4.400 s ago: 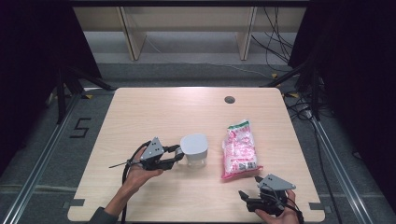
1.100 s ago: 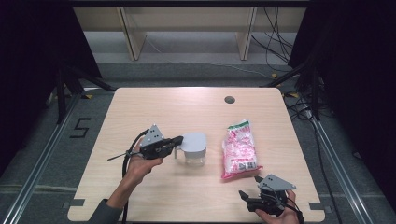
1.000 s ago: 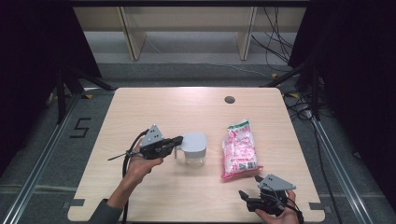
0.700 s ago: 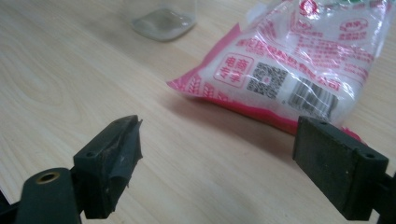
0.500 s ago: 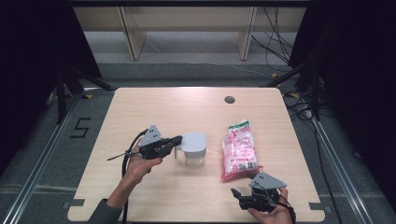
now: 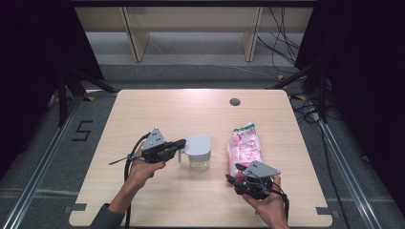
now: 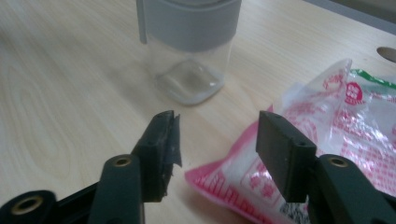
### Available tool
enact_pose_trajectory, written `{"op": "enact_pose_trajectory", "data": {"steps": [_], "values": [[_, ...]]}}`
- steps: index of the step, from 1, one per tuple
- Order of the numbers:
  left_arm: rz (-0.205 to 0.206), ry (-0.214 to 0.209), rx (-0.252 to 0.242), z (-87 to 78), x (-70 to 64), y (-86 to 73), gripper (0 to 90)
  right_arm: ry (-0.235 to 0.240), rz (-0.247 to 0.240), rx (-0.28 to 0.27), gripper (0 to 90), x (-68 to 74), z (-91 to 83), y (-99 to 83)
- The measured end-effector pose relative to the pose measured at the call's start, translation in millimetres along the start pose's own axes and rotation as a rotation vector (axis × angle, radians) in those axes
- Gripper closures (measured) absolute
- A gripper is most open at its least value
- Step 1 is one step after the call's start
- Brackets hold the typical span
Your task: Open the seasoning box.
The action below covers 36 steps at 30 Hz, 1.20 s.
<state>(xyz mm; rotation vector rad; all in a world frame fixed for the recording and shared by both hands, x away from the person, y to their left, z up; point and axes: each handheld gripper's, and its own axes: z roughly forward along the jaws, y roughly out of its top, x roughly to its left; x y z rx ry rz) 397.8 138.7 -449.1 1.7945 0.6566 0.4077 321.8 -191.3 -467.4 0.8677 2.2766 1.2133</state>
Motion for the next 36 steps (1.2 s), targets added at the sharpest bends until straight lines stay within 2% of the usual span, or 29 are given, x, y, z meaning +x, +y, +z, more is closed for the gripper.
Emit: {"op": "enact_pose_trajectory", "data": {"steps": [2,3,5,6,9,10,12,14,15,16,17,18,21,22,24,26,28,30,32,34,36], "values": [[-0.016,-0.002,-0.001,-0.2,0.3,-0.6,88.1,0.008,0.006,-0.010,57.0,-3.2,5.7,3.8],[-0.016,-0.002,-0.001,-0.2,0.3,-0.6,88.2,0.008,0.006,-0.010,57.0,-3.2,5.7,3.8],[-0.013,-0.002,0.000,-0.7,0.3,-0.7,88.2,0.029,0.067,-0.026,62.1,-6.1,11.7,8.2],[-0.012,-0.005,0.000,-0.6,0.7,-0.7,88.2,0.032,0.052,-0.034,63.9,-8.9,12.8,10.0],[-0.006,-0.006,-0.001,-0.8,1.4,-0.8,88.2,0.038,0.047,-0.042,68.0,-11.2,13.4,13.6],[-0.004,-0.004,0.000,-0.9,1.2,-0.7,88.2,0.032,0.029,-0.064,71.8,-13.5,14.4,17.3],[-0.004,-0.006,0.000,-0.9,1.4,-0.7,88.2,0.044,0.038,-0.060,74.2,-13.5,14.7,19.2],[-0.007,-0.005,-0.001,-1.0,1.3,-1.0,88.2,0.033,0.007,-0.084,79.1,-15.6,17.8,25.1],[-0.006,-0.004,-0.002,-1.2,1.0,-1.0,88.2,0.026,0.012,-0.094,80.6,-14.6,18.9,26.9],[-0.004,-0.003,-0.001,-1.3,0.7,-0.9,88.2,0.034,-0.003,-0.095,82.2,-17.0,20.3,29.6],[-0.004,-0.004,-0.002,-1.3,0.8,-1.0,88.2,0.047,0.003,-0.093,83.8,-17.1,21.4,31.4],[-0.004,-0.004,-0.002,-1.3,0.8,-1.0,88.2,0.035,-0.013,-0.096,85.4,-18.4,22.4,33.5],[-0.013,-0.004,-0.004,-1.3,1.0,-1.5,88.2,0.045,-0.022,-0.094,88.9,-18.3,27.6,39.0],[-0.005,-0.006,-0.003,-1.4,1.3,-1.2,88.2,0.043,-0.030,-0.095,90.0,-18.0,29.0,40.9],[-0.010,-0.005,-0.004,-1.4,1.2,-1.6,88.2,0.050,-0.055,-0.103,90.0,-18.3,34.2,44.0],[-0.006,-0.002,-0.002,-1.9,1.2,-1.8,88.2,0.048,-0.035,-0.083,90.0,-17.6,36.7,46.1],[-0.017,-0.010,-0.007,-1.5,1.4,-2.3,88.2,0.045,-0.040,-0.092,90.0,-18.3,40.3,47.7],[-0.019,-0.003,-0.004,-2.1,2.0,-2.6,88.2,0.047,-0.043,-0.078,90.0,-18.0,42.2,49.3],[-0.015,-0.006,-0.009,-1.7,1.8,-2.9,88.4,0.064,-0.031,-0.073,90.0,-17.1,44.6,50.8],[-0.013,-0.008,-0.008,-1.7,2.0,-2.8,88.4,0.056,-0.046,-0.082,90.0,-17.3,46.4,52.7],[-0.014,-0.004,-0.005,-2.1,2.1,-2.8,88.3,0.062,-0.040,-0.067,90.0,-17.1,46.5,53.4]]}}
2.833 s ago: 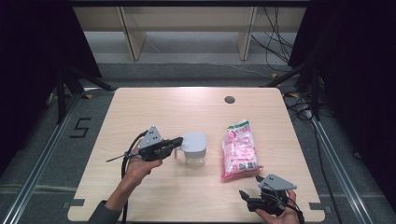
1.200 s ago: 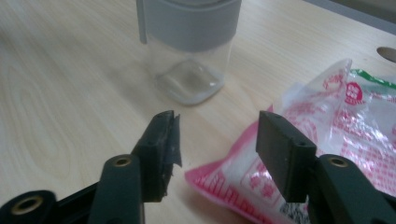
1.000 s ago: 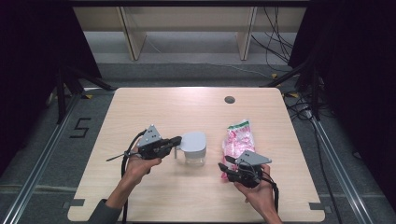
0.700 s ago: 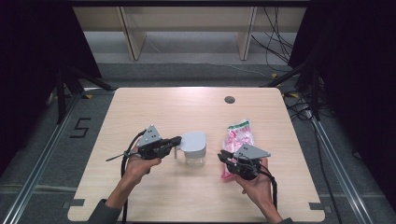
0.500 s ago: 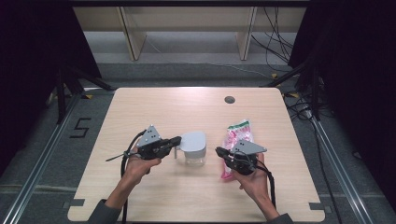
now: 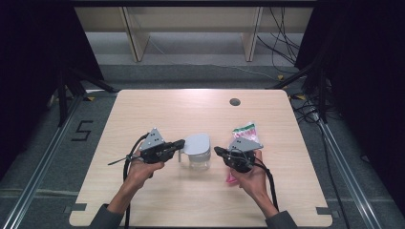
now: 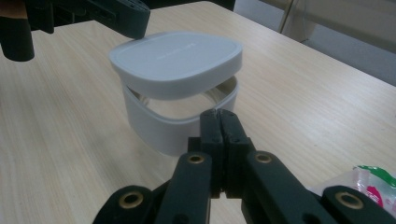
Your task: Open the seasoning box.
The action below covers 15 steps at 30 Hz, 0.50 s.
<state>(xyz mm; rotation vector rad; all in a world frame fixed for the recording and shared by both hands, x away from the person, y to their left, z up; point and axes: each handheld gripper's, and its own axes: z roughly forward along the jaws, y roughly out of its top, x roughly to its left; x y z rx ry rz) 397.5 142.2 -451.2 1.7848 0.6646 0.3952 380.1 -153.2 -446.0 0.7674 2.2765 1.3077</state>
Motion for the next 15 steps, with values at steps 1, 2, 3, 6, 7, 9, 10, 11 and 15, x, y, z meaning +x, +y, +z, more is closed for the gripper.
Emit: {"op": "enact_pose_trajectory", "data": {"steps": [1,2,3,6,7,9,10,11,15], "values": [[0.001,0.002,0.000,-0.2,-0.1,-0.1,88.3,-0.005,0.003,-0.001,90.0,1.1,3.6,-0.3],[0.002,-0.002,-0.004,0.2,0.0,-0.4,88.3,-0.005,0.003,-0.001,90.0,1.1,3.6,-0.3],[0.004,-0.003,-0.004,0.3,0.1,-0.4,88.4,0.011,0.006,0.012,90.0,2.2,4.9,0.6],[0.002,0.003,0.000,-0.2,0.1,-0.3,88.3,0.001,-0.007,0.000,90.0,2.7,5.7,2.5],[0.001,0.004,-0.001,-0.2,0.0,-0.4,88.3,0.014,0.000,0.005,90.0,4.2,6.6,4.3],[0.004,0.003,0.000,-0.2,0.1,-0.3,88.3,0.014,-0.022,0.000,90.0,3.8,7.9,6.1],[0.004,0.003,0.000,-0.2,0.1,-0.3,88.3,0.014,-0.022,0.000,90.0,3.8,7.9,6.1],[0.000,0.004,-0.002,-0.2,-0.1,-0.6,88.3,0.020,-0.024,0.002,90.0,3.7,9.0,7.6],[0.000,-0.001,-0.006,0.0,0.3,-0.9,87.2,0.011,-0.018,-0.010,90.0,5.2,8.9,10.6]]}}
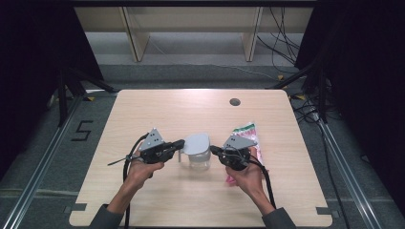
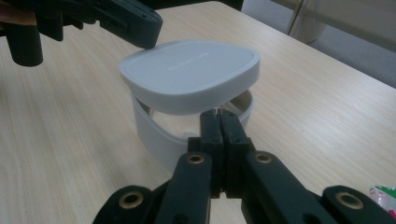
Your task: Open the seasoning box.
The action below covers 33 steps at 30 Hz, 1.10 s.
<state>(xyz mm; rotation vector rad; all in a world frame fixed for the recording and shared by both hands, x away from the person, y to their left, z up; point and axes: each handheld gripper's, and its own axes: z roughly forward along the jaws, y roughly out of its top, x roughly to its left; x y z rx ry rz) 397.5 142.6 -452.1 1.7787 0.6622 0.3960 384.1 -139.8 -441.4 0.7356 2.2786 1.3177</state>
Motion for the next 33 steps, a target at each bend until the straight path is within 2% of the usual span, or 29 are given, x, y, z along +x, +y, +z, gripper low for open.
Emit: {"op": "enact_pose_trajectory", "data": {"steps": [2,3,4,5,7,8,9,10,11,12,13,14,17,18,19,22,24,26,29,30,32,33], "values": [[0.000,-0.001,0.002,-0.5,1.6,-0.1,85.0,0.003,-0.007,0.005,90.0,0.2,-0.3,1.0],[-0.023,0.009,0.001,-0.8,1.0,-0.5,85.0,0.009,-0.023,0.010,90.0,-1.2,-0.1,1.8],[-0.025,0.000,-0.003,-0.9,2.2,-0.7,83.4,0.010,-0.016,0.009,90.0,-0.8,0.0,2.4],[-0.039,-0.004,0.004,-2.5,1.9,-0.3,78.7,0.010,-0.004,0.013,90.0,-0.1,-0.5,3.9],[-0.049,-0.019,0.000,-3.6,2.2,-0.5,72.8,0.011,-0.011,-0.010,90.0,-0.3,1.4,5.7],[-0.049,-0.019,0.000,-3.6,2.2,-0.5,70.1,0.027,0.009,0.004,90.0,0.2,0.8,7.3],[-0.045,-0.013,0.005,-5.4,2.0,-0.2,70.1,0.027,0.009,0.004,90.0,0.2,0.8,7.3],[-0.050,-0.012,0.000,-9.2,0.9,0.1,63.3,0.026,-0.005,-0.004,90.0,-0.2,1.5,10.5],[-0.048,-0.011,-0.009,-10.9,0.1,0.2,61.6,0.047,-0.010,-0.002,90.0,0.5,2.5,11.8],[-0.048,-0.011,-0.009,-10.9,0.1,0.2,59.0,0.047,-0.010,-0.002,90.0,0.5,2.5,11.8],[-0.033,0.000,0.010,-17.3,-0.4,0.4,55.8,0.048,-0.013,-0.001,90.0,1.9,3.4,14.4],[-0.052,0.000,-0.003,-18.2,-1.8,-0.5,52.6,0.041,-0.018,-0.007,90.0,1.6,3.5,16.0],[-0.043,0.002,0.016,-22.7,-2.9,-3.5,48.9,0.049,0.001,-0.010,90.0,4.5,5.7,18.4],[-0.033,0.020,0.044,-25.9,-3.8,-9.1,44.6,0.055,-0.021,-0.016,90.0,5.6,7.7,21.4],[-0.038,0.024,0.057,-26.4,-3.7,-12.7,42.7,0.052,-0.021,-0.026,90.0,6.2,8.8,23.3],[-0.044,0.032,0.088,-27.3,-3.4,-21.3,39.9,0.059,-0.047,-0.041,90.0,7.7,10.8,28.8],[-0.053,0.038,0.097,-27.5,-3.7,-24.9,38.3,0.064,-0.036,-0.031,90.0,10.3,11.0,31.6],[-0.061,0.041,0.098,-28.2,-4.7,-27.0,36.7,0.069,-0.032,-0.033,90.0,12.3,13.1,33.4],[-0.058,0.037,0.099,-29.3,-6.0,-27.7,35.8,0.051,-0.030,-0.052,90.0,14.3,14.8,34.7],[-0.055,0.034,0.096,-29.6,-7.7,-28.7,35.4,0.062,-0.055,-0.055,90.0,15.7,16.6,36.8],[-0.057,0.044,0.101,-29.8,-9.4,-29.6,34.8,0.059,-0.038,-0.051,90.0,17.6,16.7,37.6],[-0.052,0.048,0.105,-29.9,-10.0,-30.2,33.7,0.060,-0.056,-0.053,90.0,18.0,18.1,39.1]]}}
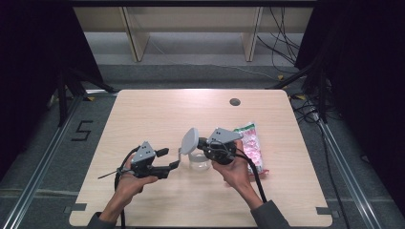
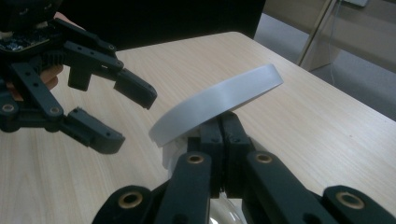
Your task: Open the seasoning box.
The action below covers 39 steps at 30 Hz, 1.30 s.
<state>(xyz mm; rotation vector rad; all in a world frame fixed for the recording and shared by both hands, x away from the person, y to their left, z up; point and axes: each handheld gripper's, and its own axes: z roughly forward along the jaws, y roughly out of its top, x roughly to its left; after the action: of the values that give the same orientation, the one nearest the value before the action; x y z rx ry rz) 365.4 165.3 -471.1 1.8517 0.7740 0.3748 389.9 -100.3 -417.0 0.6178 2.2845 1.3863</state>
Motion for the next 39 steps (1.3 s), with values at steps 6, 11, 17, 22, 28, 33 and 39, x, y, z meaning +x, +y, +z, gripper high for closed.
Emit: {"op": "enact_pose_trajectory", "data": {"steps": [6,11,17,22,28,33,39], "values": [[0.031,0.000,0.015,-2.0,-5.2,-4.7,30.6,0.001,-0.016,0.009,90.0,6.9,5.8,6.3],[0.017,0.005,0.019,-2.4,-4.4,-9.4,30.0,0.010,-0.025,-0.005,89.9,10.9,9.9,11.1],[0.013,0.008,0.039,0.4,-4.6,-15.2,29.8,0.019,-0.008,-0.007,88.9,14.1,13.5,13.1],[0.002,0.010,0.043,0.8,-3.3,-16.7,29.5,0.023,-0.027,-0.014,86.2,13.4,12.9,15.5],[0.011,0.009,0.039,-0.8,-3.8,-17.1,29.5,-0.013,0.000,-0.019,79.3,-2.1,-1.1,12.1],[-0.002,0.015,0.039,-1.0,-3.6,-18.6,29.4,-0.050,0.008,-0.005,72.7,-15.4,-18.7,2.1],[-0.010,0.006,0.029,-1.0,-5.2,-19.4,29.0,-0.085,0.054,0.014,66.0,-31.5,-37.1,-13.9]]}}
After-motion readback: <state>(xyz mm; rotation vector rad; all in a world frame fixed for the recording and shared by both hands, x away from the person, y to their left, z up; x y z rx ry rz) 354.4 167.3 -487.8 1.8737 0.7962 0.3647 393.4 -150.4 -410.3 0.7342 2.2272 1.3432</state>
